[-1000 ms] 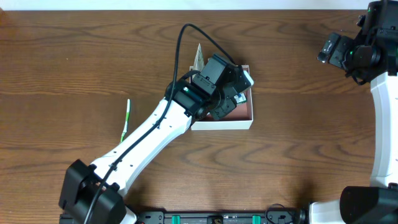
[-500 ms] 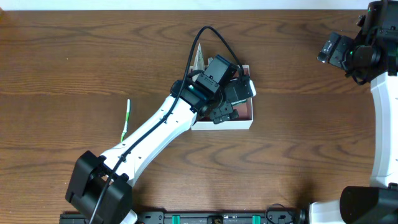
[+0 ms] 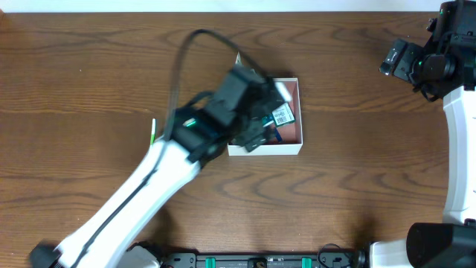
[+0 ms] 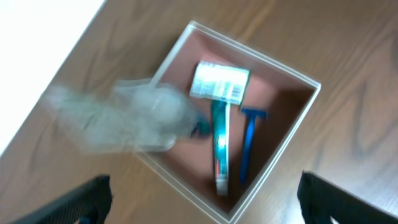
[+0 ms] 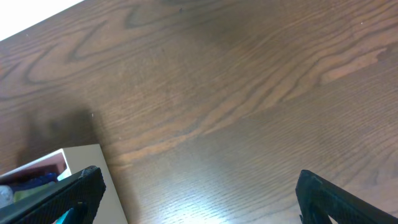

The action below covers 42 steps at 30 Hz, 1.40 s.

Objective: Pack container
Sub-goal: 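Carry the razor with the left gripper and lay it in the box, then move the left gripper to the green toothbrush and grasp it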

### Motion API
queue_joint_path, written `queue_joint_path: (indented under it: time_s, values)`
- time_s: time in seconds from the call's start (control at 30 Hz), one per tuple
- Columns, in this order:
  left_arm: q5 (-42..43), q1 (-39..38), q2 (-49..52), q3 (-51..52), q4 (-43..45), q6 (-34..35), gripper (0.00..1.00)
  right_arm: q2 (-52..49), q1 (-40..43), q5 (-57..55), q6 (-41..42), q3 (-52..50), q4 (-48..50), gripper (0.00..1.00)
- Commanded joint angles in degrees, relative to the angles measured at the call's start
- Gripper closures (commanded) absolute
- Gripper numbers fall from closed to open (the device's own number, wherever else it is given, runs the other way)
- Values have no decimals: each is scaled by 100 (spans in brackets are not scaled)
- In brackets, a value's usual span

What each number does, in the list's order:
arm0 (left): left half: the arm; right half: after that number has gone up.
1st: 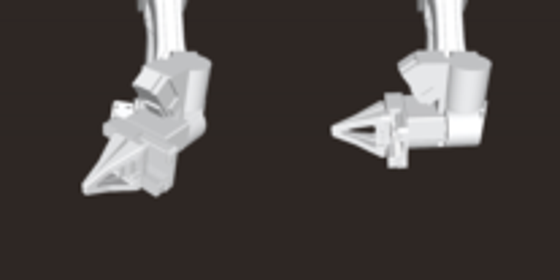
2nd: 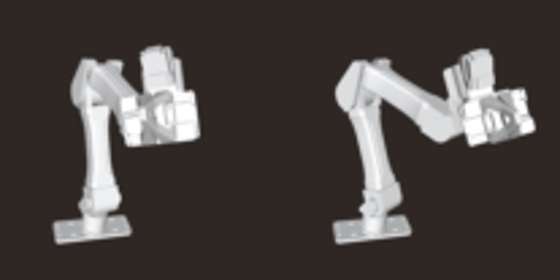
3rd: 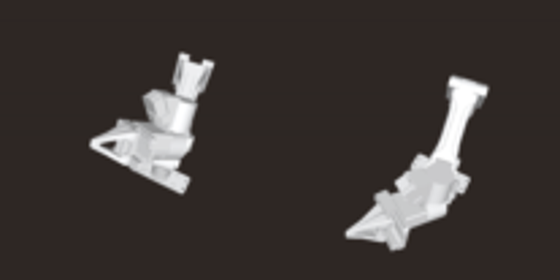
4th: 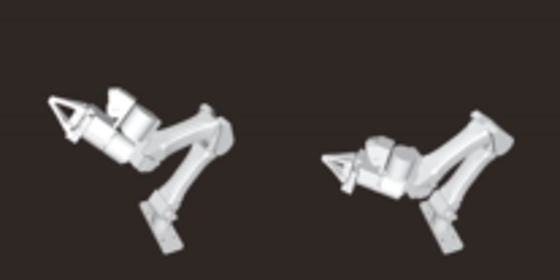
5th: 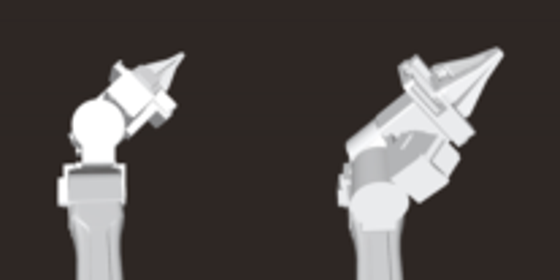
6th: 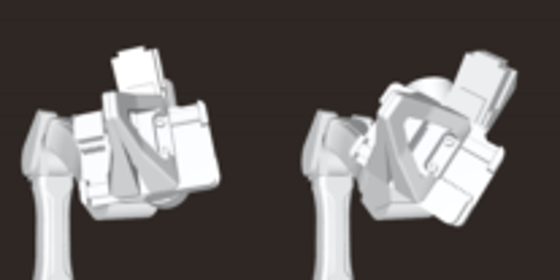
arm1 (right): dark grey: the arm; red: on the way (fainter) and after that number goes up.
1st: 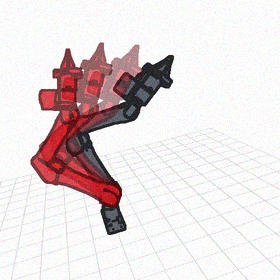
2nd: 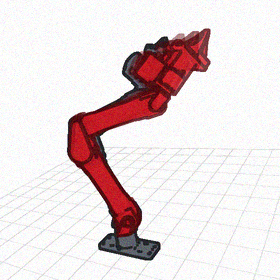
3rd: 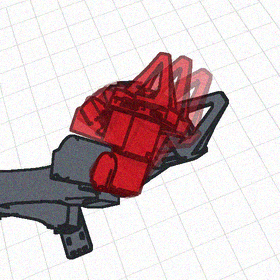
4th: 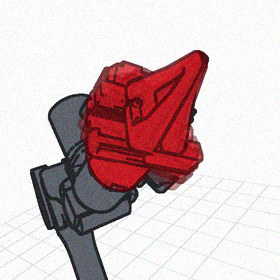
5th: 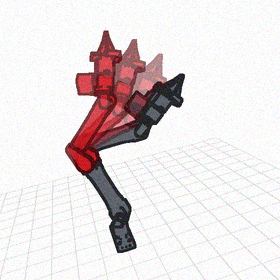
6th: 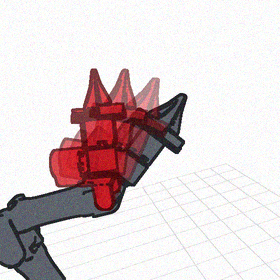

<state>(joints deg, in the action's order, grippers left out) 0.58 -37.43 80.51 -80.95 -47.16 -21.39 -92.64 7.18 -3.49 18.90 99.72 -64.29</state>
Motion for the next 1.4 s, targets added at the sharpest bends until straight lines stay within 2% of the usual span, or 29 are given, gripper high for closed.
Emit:
queue_joint_path:
  time_s: [0.0,0.17,0.53,0.93,1.37]
  values:
    - [-553,439,-101,-4,-715,1266,5,-37,37,-59,81,55,-2,1]
    - [-575,1508,74,372,-1355,2282,5,-37,37,-59,79,55,-2,1]
    - [210,3316,614,931,-1211,2708,5,-37,35,-59,79,55,-2,1]
    - [238,3847,1340,1215,-1353,2739,5,-37,35,-59,81,55,-2,1]
    - [245,4212,1893,1510,-614,2702,5,-37,35,-59,81,55,-2,1]
